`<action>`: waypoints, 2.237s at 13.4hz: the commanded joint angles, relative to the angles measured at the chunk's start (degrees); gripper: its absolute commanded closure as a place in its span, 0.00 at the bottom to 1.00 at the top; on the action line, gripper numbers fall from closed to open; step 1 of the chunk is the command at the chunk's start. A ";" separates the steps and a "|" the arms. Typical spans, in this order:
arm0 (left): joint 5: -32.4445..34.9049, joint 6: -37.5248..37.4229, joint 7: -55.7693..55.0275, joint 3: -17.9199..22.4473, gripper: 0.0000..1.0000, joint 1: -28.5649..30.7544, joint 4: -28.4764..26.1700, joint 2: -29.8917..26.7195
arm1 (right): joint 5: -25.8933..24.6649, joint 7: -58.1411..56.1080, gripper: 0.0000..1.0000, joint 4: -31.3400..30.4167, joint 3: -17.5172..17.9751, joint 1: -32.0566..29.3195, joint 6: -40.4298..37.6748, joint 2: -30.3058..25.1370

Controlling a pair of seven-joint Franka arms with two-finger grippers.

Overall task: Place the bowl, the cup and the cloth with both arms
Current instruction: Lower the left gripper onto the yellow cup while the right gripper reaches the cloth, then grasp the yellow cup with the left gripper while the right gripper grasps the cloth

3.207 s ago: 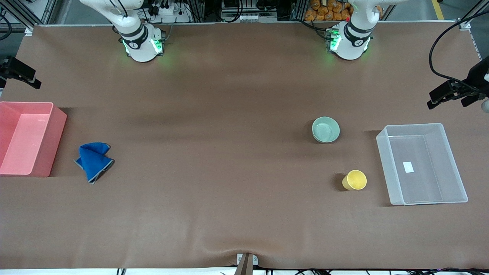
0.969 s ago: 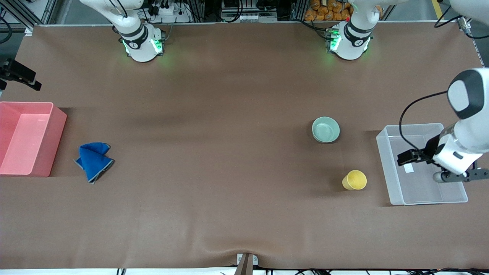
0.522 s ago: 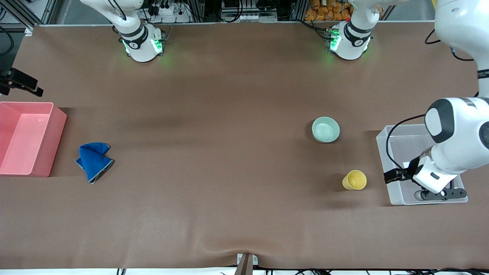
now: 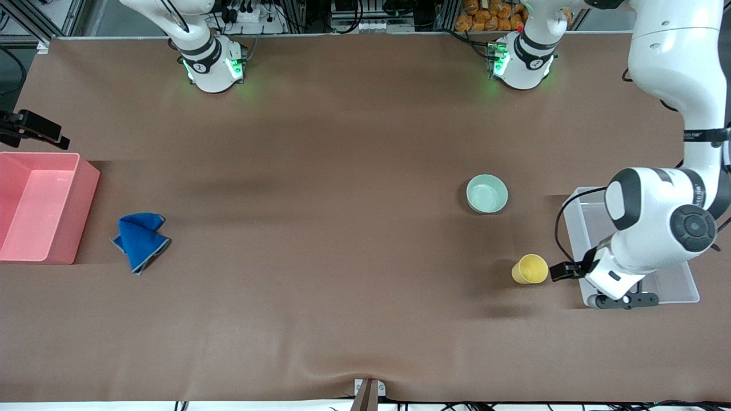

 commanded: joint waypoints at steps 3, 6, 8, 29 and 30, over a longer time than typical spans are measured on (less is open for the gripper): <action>-0.93 0.37 -0.02 0.36 0.10 -0.21 1.66 2.99 | -0.78 0.72 0.00 1.29 0.59 -0.81 -0.47 2.39; -0.93 1.33 -0.46 0.36 0.18 -0.39 1.48 3.87 | -0.78 0.72 0.00 1.38 0.59 -0.81 -0.11 3.98; -1.02 1.60 -0.72 0.36 0.19 -0.39 1.48 4.66 | -0.78 0.72 0.00 1.29 0.59 -0.90 -0.11 4.25; -1.02 3.27 -3.54 0.36 0.93 -1.71 -3.70 4.84 | 0.63 -1.29 0.00 3.40 0.68 -5.91 7.60 26.56; -0.93 3.27 -3.45 0.36 0.96 -1.71 -3.62 4.84 | 0.80 -5.13 0.00 3.31 0.76 -5.82 9.97 28.31</action>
